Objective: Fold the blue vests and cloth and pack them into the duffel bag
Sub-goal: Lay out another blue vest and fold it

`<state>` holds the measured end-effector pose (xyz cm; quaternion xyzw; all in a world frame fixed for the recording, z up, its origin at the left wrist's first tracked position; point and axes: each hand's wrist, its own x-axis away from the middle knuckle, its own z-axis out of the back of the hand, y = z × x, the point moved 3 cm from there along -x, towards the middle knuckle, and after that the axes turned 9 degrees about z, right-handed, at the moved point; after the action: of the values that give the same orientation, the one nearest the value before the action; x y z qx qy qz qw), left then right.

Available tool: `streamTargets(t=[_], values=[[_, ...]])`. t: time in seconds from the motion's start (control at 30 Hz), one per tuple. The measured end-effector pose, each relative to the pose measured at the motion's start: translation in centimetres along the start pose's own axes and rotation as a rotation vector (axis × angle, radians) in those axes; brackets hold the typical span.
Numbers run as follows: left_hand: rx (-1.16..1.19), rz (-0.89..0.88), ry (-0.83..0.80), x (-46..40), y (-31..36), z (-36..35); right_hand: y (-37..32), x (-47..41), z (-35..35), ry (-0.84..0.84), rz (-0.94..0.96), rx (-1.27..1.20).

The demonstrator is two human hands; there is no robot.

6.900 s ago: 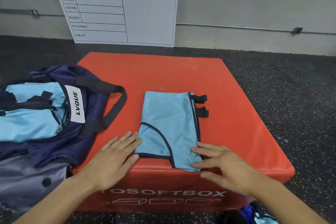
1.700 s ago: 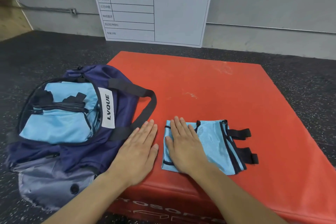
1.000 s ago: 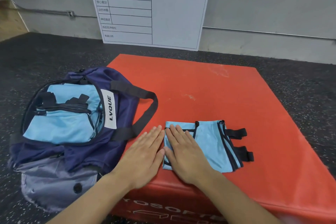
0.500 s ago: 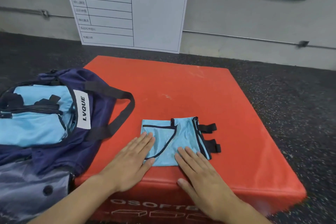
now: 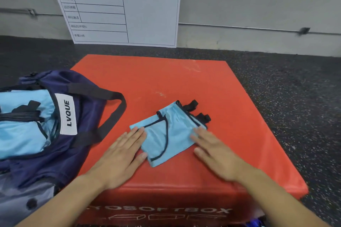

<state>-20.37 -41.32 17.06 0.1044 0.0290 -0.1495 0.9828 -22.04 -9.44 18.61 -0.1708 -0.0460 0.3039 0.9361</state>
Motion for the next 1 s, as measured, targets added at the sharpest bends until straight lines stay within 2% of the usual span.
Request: streamTargets(t=[0.07,0.13,0.2,0.3,0.43,0.53,0.7,0.8,1.0], values=[[0.001,0.018,-0.001,-0.4,0.1,0.3,2.8,-0.4,1.3,0.106,-0.067,0.058],[0.001,0.031,-0.019,-0.8,0.1,0.4,1.9,-0.5,1.6,0.124,0.017,0.026],[0.0,0.041,-0.04,-1.0,-0.1,0.4,-1.0,-0.5,1.1,0.056,0.148,-0.013],[0.01,0.036,-0.046,-1.2,-0.5,0.4,-4.9,-0.1,0.1,-0.099,0.239,-0.004],[-0.011,-0.132,0.01,-1.1,0.9,1.3,-6.8,0.2,-1.7,-0.175,0.271,0.024],[0.005,-0.205,-0.052,-0.5,2.4,1.0,-6.9,0.3,-2.1,-0.185,0.297,0.026],[0.02,-0.173,-0.115,0.0,2.4,0.5,-6.6,0.9,-0.2,-0.092,0.359,-0.078],[0.005,-0.163,-0.127,0.1,2.4,0.6,-6.0,1.2,-0.4,-0.04,0.333,-0.052],[0.012,-0.154,-0.131,0.2,2.4,1.0,-6.1,0.6,-2.0,-0.057,0.28,0.059]])
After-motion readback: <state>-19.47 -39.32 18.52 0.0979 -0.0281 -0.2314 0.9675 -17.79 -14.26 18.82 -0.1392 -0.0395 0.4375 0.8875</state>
